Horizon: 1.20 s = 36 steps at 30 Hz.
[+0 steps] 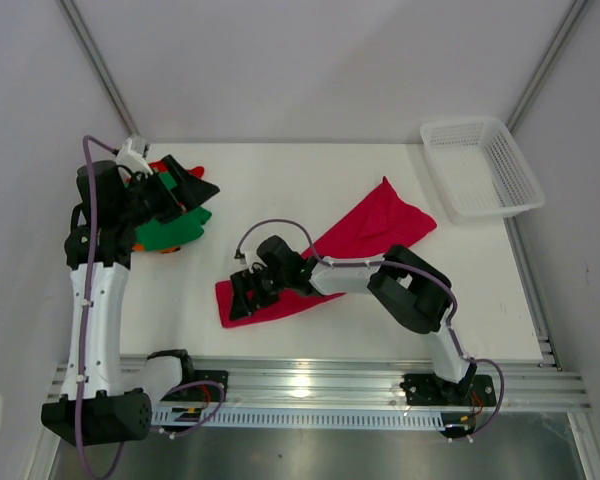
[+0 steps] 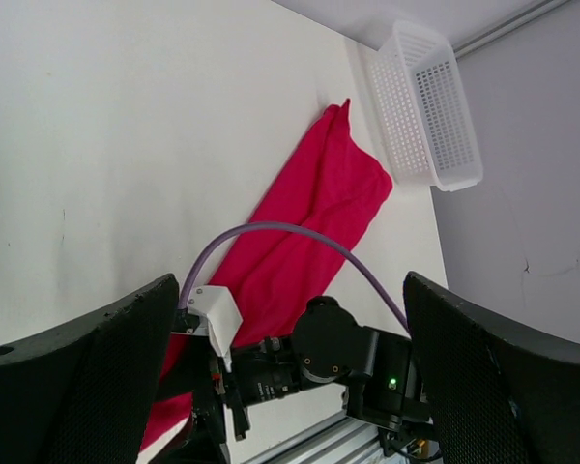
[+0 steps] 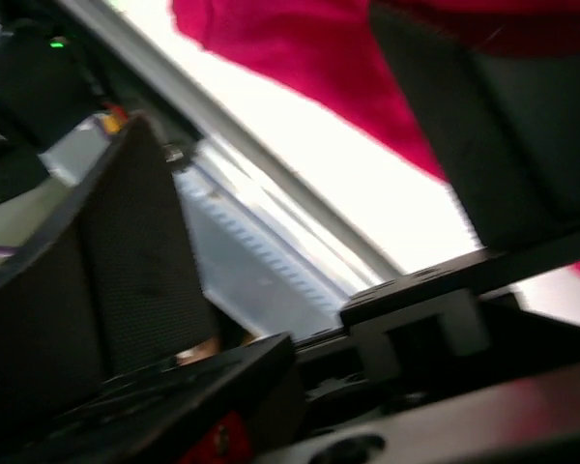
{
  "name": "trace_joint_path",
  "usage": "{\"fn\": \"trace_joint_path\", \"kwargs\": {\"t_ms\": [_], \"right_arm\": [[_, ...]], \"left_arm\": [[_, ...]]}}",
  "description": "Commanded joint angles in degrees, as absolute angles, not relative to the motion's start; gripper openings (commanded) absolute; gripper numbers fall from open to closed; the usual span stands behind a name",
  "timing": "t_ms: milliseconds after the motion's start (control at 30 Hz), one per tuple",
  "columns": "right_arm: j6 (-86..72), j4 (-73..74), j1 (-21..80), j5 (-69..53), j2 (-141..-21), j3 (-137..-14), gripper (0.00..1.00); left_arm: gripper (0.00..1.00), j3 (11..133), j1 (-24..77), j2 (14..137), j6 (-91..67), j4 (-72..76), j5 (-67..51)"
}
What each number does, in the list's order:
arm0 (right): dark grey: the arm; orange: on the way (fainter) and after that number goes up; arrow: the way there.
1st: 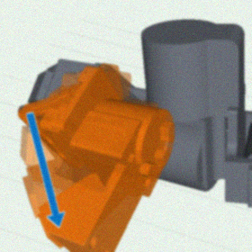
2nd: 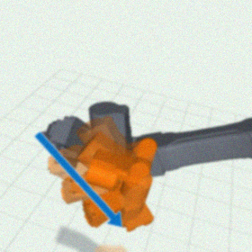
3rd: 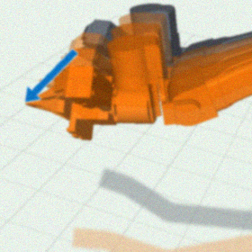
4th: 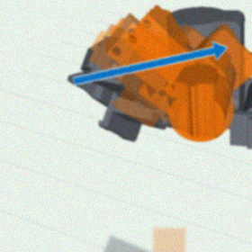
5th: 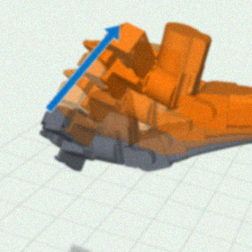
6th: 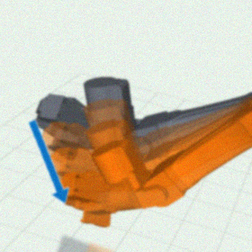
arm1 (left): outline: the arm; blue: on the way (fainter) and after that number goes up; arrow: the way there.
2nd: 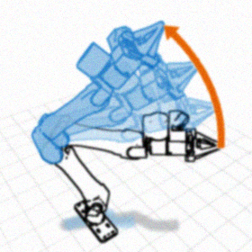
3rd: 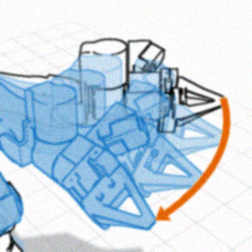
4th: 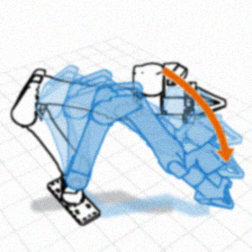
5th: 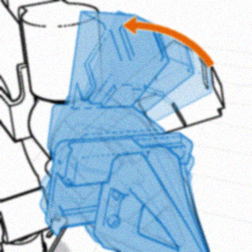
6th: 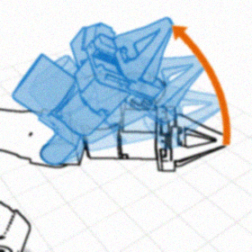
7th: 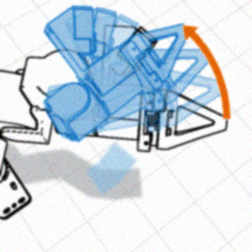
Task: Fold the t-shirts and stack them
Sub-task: Rotate the tshirt 90 degrees
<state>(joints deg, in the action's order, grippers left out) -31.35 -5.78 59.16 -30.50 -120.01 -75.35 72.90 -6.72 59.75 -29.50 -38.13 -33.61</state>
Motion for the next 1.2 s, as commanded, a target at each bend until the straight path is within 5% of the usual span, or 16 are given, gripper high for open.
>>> {"fn": "trace_joint_path", "kwargs": {"t_ms": [0, 833, 1167], "right_arm": [[-29.1, -1.1, 59.1, -28.7, -120.3, -74.6, 0.85], [-32.8, 13.8, 57.9, -18.4, -78.3, -45.3, 0.85], [-34.4, 15.6, 52.2, 14.2, -82.0, -52.6, 0.87]], "left_arm": [[0.99, 75.1, -8.0, 58.4, -27.8, -38.7, -33.7], [1.00, 77.9, -8.7, 65.5, -30.8, -34.1, -38.6], [1.00, 73.7, -8.8, 65.9, -33.6, -29.4, -41.2]]}}
